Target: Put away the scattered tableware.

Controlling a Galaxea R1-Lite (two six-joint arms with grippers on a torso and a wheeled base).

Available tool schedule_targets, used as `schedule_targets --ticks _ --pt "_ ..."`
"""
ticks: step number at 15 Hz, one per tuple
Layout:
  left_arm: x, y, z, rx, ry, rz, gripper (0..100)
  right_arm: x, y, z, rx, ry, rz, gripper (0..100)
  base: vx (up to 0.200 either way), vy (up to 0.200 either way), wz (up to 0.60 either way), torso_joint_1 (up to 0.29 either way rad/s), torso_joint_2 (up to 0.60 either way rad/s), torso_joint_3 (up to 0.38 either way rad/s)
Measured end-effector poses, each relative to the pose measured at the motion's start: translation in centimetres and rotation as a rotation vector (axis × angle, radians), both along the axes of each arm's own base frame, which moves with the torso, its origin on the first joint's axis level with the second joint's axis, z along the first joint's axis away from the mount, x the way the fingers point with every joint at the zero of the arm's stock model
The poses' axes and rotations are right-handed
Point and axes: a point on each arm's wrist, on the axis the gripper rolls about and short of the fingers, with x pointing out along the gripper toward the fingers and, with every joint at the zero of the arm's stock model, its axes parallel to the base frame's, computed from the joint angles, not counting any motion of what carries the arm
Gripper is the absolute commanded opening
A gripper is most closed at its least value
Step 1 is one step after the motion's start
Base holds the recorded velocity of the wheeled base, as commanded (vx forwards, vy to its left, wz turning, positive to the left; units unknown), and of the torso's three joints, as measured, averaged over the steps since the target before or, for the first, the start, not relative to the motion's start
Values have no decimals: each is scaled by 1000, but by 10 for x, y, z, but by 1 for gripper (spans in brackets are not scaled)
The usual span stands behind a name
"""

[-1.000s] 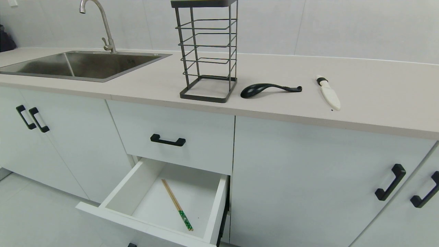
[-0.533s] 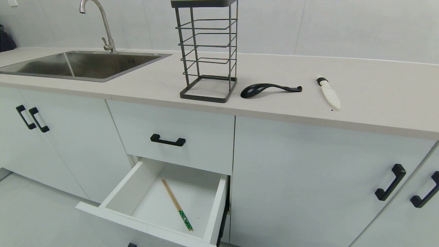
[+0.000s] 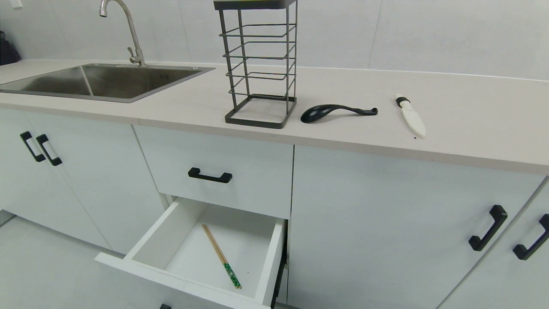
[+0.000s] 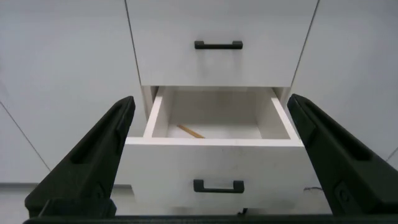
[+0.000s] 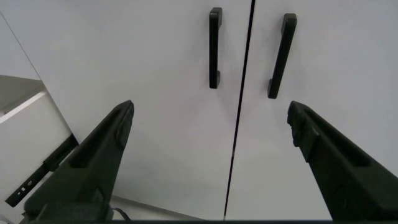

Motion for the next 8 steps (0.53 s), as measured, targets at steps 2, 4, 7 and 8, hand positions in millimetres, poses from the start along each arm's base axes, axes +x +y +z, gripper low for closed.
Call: schedule_targets --ticks 2,4,7,8 --pt "12 0 6 -4 82 -5 100 0 0 0 1 0 0 100 0 0 0 0 0 0" --pt "30 0 9 -8 202 -9 100 0 0 0 0 0 0 100 0 0 0 0 0 0" --pt "61 0 6 -9 419 -21 100 0 0 0 1 0 0 100 0 0 0 0 0 0" --pt "71 0 3 -7 485 -30 100 0 0 0 0 1 0 100 0 0 0 0 0 0"
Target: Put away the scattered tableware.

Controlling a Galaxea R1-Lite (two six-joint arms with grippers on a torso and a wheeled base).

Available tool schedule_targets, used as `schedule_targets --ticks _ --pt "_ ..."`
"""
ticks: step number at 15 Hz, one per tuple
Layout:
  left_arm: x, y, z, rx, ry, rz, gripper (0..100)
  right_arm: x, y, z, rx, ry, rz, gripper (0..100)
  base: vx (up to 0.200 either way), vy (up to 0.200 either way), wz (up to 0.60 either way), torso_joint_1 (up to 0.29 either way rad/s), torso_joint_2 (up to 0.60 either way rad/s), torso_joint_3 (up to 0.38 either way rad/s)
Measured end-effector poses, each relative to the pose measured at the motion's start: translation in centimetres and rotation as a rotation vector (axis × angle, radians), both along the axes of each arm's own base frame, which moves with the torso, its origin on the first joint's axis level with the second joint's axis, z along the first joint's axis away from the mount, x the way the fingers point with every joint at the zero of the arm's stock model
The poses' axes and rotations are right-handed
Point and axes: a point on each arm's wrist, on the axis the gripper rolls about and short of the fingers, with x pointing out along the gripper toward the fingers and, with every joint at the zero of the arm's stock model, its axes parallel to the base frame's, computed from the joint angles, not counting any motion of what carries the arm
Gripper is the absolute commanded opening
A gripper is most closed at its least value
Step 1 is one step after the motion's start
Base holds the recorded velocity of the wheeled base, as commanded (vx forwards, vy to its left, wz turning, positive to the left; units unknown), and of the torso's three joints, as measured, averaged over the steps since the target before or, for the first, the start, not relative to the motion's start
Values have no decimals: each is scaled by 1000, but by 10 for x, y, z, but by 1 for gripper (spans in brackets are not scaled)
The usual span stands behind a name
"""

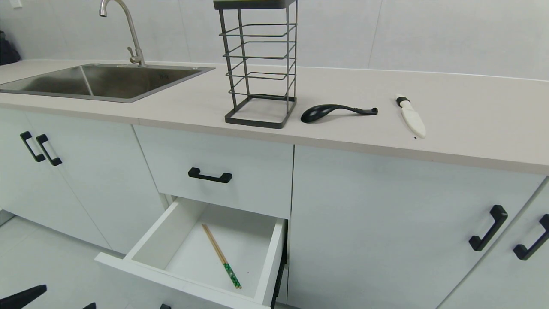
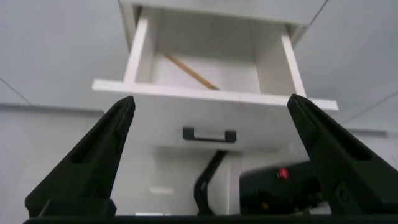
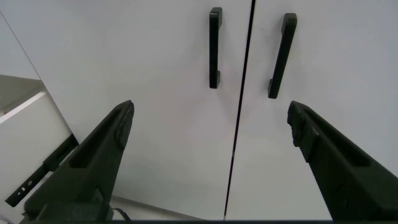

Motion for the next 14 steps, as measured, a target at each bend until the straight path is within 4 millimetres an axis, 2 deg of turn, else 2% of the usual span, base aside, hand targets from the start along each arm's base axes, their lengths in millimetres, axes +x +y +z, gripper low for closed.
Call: schedule_targets --ticks 2,5,8,14 --pt "18 -2 -7 5 134 -34 100 0 0 0 0 0 0 100 0 0 0 0 0 0" --pt "35 -7 -21 20 292 -84 100 0 0 0 0 0 1 100 0 0 0 0 0 0" --pt "54 -9 -30 38 368 -91 100 0 0 0 0 0 0 100 0 0 0 0 0 0" --pt "85 -23 -67 152 479 -121 100 0 0 0 0 1 0 100 0 0 0 0 0 0"
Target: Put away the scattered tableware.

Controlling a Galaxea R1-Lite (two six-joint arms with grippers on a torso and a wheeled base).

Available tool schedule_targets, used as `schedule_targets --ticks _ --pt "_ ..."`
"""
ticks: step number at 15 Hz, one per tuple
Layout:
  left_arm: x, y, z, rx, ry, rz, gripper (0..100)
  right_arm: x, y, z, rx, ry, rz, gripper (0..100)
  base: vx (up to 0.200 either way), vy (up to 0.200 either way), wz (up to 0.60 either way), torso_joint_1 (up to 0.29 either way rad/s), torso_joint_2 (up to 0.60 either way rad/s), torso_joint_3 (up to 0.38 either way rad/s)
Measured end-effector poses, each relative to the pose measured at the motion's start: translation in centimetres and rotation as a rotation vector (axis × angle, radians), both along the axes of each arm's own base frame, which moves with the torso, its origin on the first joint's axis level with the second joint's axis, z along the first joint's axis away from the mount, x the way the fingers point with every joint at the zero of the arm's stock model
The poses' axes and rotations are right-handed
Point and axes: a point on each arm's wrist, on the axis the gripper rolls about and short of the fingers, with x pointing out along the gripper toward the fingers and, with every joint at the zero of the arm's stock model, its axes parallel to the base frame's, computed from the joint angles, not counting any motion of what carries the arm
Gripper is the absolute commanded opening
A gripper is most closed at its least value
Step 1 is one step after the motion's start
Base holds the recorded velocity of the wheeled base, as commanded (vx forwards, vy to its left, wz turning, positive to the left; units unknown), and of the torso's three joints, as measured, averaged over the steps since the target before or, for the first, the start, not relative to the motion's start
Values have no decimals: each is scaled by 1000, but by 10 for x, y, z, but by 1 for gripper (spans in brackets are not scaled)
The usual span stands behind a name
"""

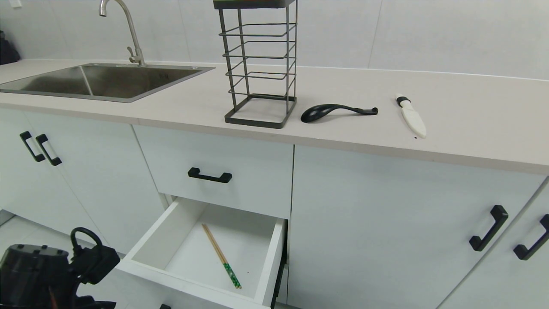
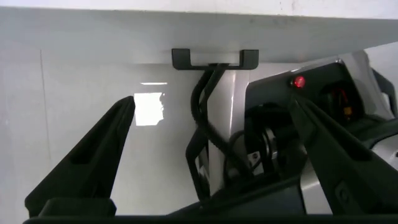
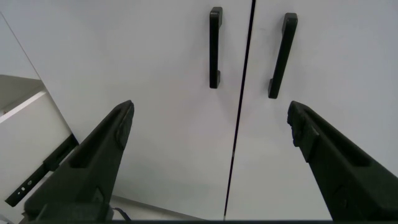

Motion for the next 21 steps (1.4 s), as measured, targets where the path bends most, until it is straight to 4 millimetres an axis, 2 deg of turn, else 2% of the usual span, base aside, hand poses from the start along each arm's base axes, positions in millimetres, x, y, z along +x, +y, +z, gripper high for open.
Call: schedule_targets --ticks 3,8,13,21 --pt "17 -10 -10 14 -56 -25 100 0 0 0 0 0 1 100 0 0 0 0 0 0" --pt "32 -17 -28 35 -59 -27 100 0 0 0 0 0 0 100 0 0 0 0 0 0" --pt "50 -23 -32 15 -127 -28 100 0 0 0 0 0 0 100 0 0 0 0 0 0" --pt "98 -38 -40 -15 -207 -30 100 0 0 0 1 0 0 100 0 0 0 0 0 0"
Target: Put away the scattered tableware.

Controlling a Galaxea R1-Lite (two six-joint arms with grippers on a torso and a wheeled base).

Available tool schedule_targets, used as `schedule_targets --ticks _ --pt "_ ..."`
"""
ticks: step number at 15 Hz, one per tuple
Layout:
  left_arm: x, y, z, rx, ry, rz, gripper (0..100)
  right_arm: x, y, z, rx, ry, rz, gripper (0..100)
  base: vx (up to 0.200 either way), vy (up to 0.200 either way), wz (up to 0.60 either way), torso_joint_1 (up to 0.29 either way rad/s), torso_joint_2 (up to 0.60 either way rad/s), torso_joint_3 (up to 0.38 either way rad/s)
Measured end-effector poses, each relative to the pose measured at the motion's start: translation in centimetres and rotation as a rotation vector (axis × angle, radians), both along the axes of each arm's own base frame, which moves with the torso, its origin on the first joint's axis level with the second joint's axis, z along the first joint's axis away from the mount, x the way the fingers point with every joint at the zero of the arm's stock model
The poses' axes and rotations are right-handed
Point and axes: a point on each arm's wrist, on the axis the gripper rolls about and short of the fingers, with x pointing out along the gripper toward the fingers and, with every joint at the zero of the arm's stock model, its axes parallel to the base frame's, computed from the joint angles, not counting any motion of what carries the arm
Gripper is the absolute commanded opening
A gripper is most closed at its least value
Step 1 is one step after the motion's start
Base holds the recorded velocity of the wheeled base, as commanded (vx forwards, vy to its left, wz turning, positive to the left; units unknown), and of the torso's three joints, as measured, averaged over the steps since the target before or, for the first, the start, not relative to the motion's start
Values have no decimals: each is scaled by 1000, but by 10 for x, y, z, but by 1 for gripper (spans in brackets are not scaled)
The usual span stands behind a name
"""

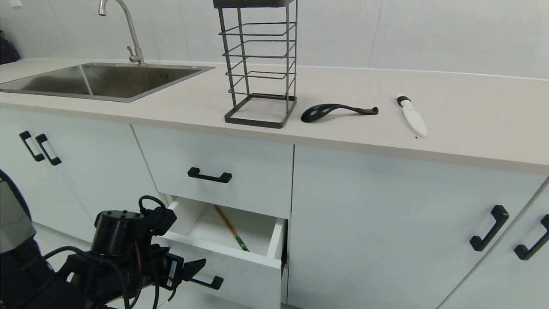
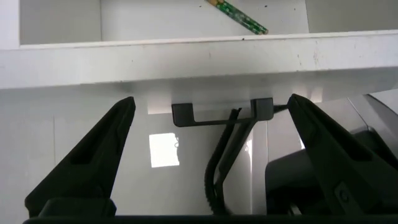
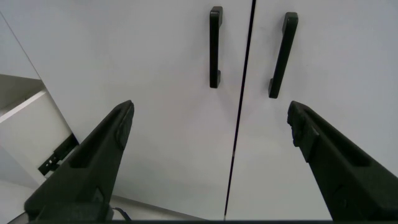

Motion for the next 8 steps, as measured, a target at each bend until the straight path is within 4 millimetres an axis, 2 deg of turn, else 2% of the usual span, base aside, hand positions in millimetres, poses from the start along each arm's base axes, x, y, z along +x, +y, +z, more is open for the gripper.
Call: schedule_targets --ticks 8 --pt "32 -11 -7 -30 -43 7 100 0 0 0 0 0 0 100 0 0 0 0 0 0"
